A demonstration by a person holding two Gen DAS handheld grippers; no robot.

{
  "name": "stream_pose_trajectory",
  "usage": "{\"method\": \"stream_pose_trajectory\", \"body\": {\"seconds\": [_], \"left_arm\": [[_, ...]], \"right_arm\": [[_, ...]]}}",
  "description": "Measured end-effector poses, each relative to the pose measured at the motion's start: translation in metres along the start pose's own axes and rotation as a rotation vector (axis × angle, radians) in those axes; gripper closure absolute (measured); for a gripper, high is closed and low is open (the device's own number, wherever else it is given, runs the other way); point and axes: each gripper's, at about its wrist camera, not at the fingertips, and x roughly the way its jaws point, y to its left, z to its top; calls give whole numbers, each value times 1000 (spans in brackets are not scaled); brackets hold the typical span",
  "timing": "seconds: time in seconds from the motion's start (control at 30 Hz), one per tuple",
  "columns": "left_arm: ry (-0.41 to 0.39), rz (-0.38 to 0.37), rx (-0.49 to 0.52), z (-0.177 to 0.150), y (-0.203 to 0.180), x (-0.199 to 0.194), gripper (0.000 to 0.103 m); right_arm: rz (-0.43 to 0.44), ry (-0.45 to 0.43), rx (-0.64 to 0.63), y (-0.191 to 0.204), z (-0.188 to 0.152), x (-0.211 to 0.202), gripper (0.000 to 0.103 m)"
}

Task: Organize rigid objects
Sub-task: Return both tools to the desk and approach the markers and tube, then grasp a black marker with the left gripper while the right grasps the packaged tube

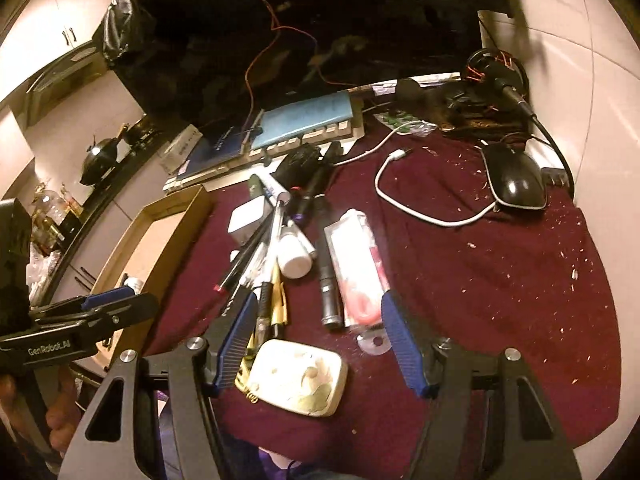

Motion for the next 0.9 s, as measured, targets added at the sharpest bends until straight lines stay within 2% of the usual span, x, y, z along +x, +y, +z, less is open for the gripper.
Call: {"method": "stream_pose_trajectory", "body": {"seconds": [0.17, 0.27, 0.5, 0.63, 0.77, 0.83, 0.9], "left_arm": [[22, 6, 23, 19, -7, 23, 28], [48, 1, 36, 30, -10, 41, 31], [83, 6, 73, 43, -18, 66, 50], [98, 3, 99, 49, -25, 77, 57], [105, 9, 141, 51, -34, 84, 60], [120, 20, 159, 52, -36, 90, 69], [121, 33, 183, 52, -40, 94, 72]], "right_arm": [[-17, 24, -6, -4, 6, 14, 44], [-22, 35, 9, -10, 10, 22, 46], [-49, 50, 2, -16, 16, 33, 51], [-63, 61, -16, -15, 17, 40, 56], [-68, 74, -28, -15, 17, 46, 58], [-75, 81, -31, -16, 16, 49, 58], [-79, 87, -27, -17, 16, 52, 60]]}}
